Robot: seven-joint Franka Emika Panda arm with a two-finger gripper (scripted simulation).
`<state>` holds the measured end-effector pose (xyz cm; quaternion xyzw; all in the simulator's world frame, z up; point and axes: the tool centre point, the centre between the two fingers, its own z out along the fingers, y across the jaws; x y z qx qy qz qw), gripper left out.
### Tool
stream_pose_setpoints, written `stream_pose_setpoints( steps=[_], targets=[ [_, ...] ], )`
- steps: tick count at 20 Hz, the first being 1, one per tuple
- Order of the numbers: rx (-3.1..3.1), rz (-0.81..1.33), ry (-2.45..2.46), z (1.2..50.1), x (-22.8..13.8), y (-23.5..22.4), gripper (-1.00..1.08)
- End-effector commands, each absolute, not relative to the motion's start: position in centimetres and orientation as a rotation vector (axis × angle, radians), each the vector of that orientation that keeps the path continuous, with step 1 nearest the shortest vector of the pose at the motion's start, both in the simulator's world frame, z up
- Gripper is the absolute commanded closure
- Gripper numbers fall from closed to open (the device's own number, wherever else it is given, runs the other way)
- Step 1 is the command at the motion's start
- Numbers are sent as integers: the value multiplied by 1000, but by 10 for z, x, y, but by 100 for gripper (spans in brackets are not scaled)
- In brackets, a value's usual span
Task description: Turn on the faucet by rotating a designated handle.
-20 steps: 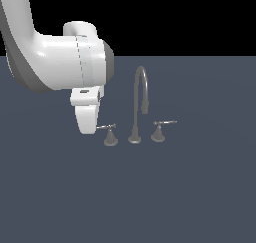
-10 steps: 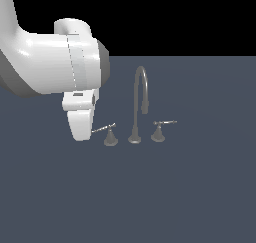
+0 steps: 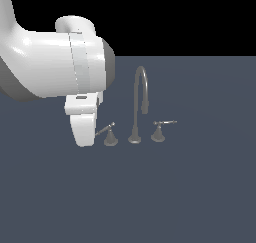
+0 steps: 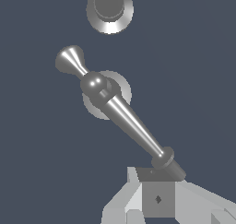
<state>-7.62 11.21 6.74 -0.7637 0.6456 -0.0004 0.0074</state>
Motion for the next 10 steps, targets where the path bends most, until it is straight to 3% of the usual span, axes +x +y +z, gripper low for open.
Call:
stream_pose_setpoints(
  steps=[1,8,10],
  targets=[
    [-2373,-5,2043,67,-78,93,108],
    [-2363,0,2069,65,-90,56,108],
    [-2399,-3,2007,69,-89,84,108]
  ],
)
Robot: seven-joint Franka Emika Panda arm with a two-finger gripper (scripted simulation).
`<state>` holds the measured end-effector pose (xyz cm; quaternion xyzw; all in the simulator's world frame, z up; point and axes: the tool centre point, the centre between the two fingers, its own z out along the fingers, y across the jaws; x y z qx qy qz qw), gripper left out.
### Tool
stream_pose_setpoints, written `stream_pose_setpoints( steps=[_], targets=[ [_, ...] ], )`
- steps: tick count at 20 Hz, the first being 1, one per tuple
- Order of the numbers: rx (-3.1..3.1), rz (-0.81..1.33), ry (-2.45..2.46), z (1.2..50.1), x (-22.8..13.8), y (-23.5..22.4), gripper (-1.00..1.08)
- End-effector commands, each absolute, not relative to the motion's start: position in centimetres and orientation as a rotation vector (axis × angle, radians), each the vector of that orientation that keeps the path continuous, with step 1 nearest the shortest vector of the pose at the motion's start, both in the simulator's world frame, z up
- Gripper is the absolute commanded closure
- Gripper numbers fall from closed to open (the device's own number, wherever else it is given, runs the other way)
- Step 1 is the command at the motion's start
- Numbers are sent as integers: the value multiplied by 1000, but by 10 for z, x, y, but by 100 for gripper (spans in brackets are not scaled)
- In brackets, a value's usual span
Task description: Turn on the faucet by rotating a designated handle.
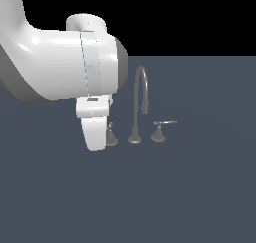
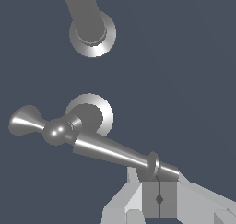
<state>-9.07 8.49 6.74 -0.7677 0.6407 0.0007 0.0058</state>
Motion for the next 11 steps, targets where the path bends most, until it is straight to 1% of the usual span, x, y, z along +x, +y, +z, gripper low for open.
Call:
stream_pose_setpoints(
  steps=[1,10,11],
  targets=[
    [-2395,-3,2013,68,-87,77,108],
    [-2365,0,2066,65,-70,20,108],
    [-2365,0,2066,65,-70,20,108]
  ],
)
